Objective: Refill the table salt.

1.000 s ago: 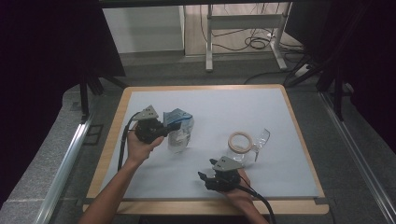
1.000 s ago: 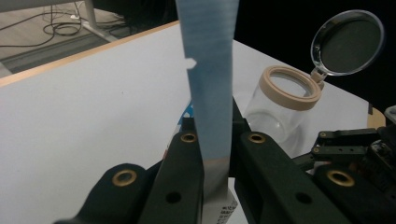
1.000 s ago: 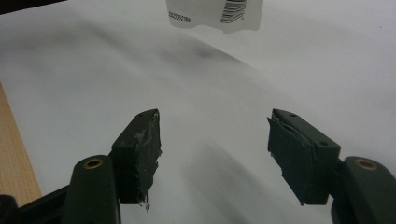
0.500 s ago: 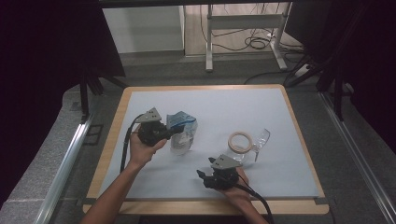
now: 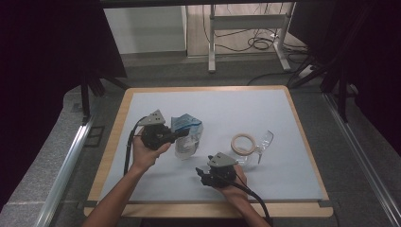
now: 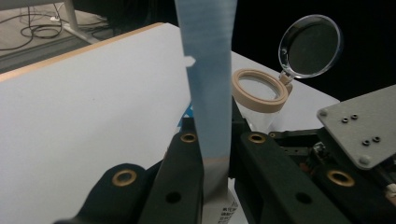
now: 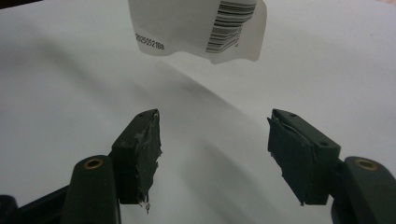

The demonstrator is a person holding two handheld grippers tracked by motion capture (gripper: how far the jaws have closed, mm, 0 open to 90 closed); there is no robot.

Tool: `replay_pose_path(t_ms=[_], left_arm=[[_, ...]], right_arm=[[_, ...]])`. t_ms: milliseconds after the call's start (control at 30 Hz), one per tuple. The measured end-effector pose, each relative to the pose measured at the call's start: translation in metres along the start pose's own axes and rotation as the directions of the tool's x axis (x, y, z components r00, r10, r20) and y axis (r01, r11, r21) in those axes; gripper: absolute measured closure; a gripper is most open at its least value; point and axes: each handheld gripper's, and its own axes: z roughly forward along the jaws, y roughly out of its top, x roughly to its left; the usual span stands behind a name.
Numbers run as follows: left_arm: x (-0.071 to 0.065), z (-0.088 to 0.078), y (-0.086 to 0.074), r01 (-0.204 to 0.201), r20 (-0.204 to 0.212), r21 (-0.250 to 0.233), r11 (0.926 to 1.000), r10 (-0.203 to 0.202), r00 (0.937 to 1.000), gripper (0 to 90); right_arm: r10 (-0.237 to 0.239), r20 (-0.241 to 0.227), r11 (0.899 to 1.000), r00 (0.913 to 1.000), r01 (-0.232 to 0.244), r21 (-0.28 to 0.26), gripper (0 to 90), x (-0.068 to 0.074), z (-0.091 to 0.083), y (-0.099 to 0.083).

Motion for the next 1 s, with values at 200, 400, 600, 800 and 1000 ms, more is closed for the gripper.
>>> replay_pose_path(t_ms=[200,400,600,800,1000], left_arm=[[-0.001,0.000,0.001,-0.002,0.001,-0.002,1.0000,0.002,1.0000,90.0],[-0.001,0.002,-0.001,0.002,0.003,0.002,1.0000,-0.002,1.0000,90.0],[-0.002,0.005,-0.002,0.009,0.007,0.006,0.9999,-0.010,0.9999,90.0],[-0.008,0.005,0.002,0.012,0.029,-0.006,0.9999,-0.012,0.9995,90.0],[-0.017,0.002,0.006,0.008,0.055,-0.017,0.9998,-0.007,0.9985,90.0]], right_arm=[[0.006,0.007,1.000,1.0000,-0.006,0.008,34.6,-0.001,0.007,0.002],[0.006,0.011,1.000,0.9999,-0.006,0.011,33.9,-0.001,0.008,0.002],[0.006,0.014,1.000,0.9999,-0.006,0.011,33.4,-0.002,0.007,0.002],[0.003,0.024,1.000,0.9997,-0.003,0.010,32.0,-0.002,0.009,0.004],[-0.004,0.068,1.000,0.9977,0.004,-0.004,29.8,0.001,0.013,0.006]])
